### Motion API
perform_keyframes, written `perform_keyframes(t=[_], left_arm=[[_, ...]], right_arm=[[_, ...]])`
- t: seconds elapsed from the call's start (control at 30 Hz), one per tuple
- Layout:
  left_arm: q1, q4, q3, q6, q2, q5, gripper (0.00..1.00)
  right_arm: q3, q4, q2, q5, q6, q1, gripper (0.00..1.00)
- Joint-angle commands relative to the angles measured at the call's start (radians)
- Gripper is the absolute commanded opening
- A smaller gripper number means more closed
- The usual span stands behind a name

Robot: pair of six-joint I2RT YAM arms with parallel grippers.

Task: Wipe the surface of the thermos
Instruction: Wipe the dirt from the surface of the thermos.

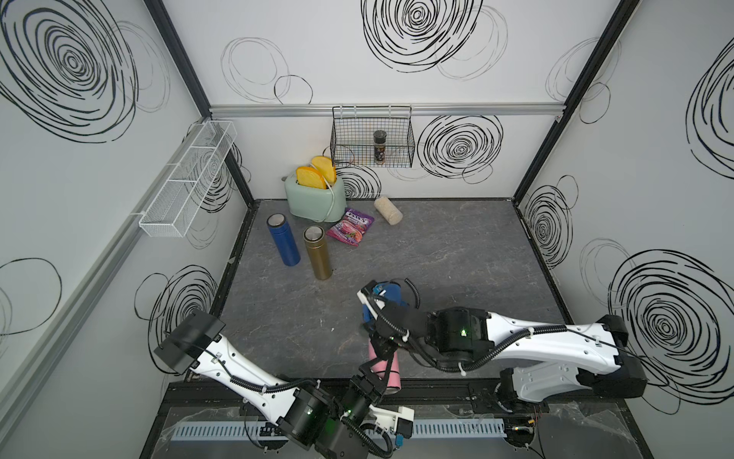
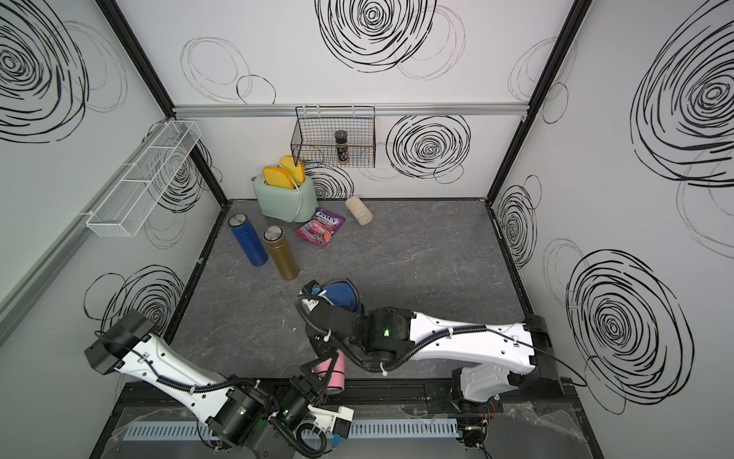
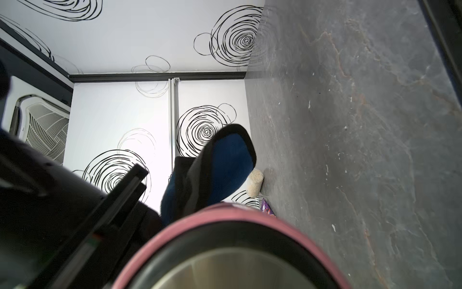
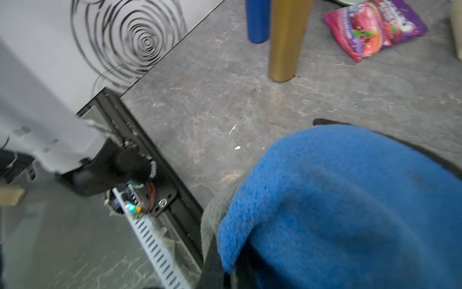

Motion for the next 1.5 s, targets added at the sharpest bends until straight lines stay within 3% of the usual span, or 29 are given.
perform_keyframes(t=[0.0,0.1,0.27,0.33,0.43,0.57,0.73,0.83,0.97,1.1,1.3,1.47], left_arm=[[-0.022,-0.037,0.077,-0.080,-0.014,-0.100,0.00],[-0.027,-0.137,0.088,-0.191,-0.013,-0.114,0.00],[-0.026,-0.114,0.090,-0.278,-0.027,-0.053,0.00],[-0.022,-0.071,0.101,-0.343,-0.055,-0.003,0.00],[0.005,-0.129,0.138,-0.582,-0.146,0.154,0.00],[0.073,-0.176,0.139,-0.824,-0.323,0.365,0.00],[0.202,-0.273,0.148,-1.019,-0.500,0.596,0.00],[0.299,-0.361,0.173,-1.097,-0.539,0.710,0.00],[0.420,-0.487,0.234,-1.194,-0.496,0.792,0.00],[0.522,-0.484,0.271,-1.260,-0.455,0.935,0.00],[0.615,-0.571,0.355,-1.347,-0.363,0.967,0.00],[0.682,-0.650,0.405,-1.418,-0.239,1.004,0.00]], right_arm=[[-0.049,-0.055,-0.077,0.003,-0.022,-0.089,0.00],[-0.080,-0.043,-0.162,-0.001,0.011,-0.067,0.00],[-0.128,0.036,-0.241,0.142,0.060,0.173,0.00],[-0.110,-0.007,-0.225,0.196,0.098,0.224,0.00],[-0.079,-0.090,-0.214,0.276,0.153,0.259,0.00],[-0.098,-0.079,-0.253,0.285,0.166,0.275,0.00],[-0.134,-0.063,-0.285,0.294,0.195,0.288,0.00],[-0.142,-0.069,-0.282,0.317,0.220,0.302,0.00],[-0.160,-0.045,-0.274,0.326,0.226,0.306,0.00],[-0.202,0.020,-0.262,0.328,0.209,0.306,0.00],[-0.286,0.028,-0.306,0.328,0.288,0.307,0.00],[-0.146,0.027,-0.297,0.393,0.199,0.375,0.00]])
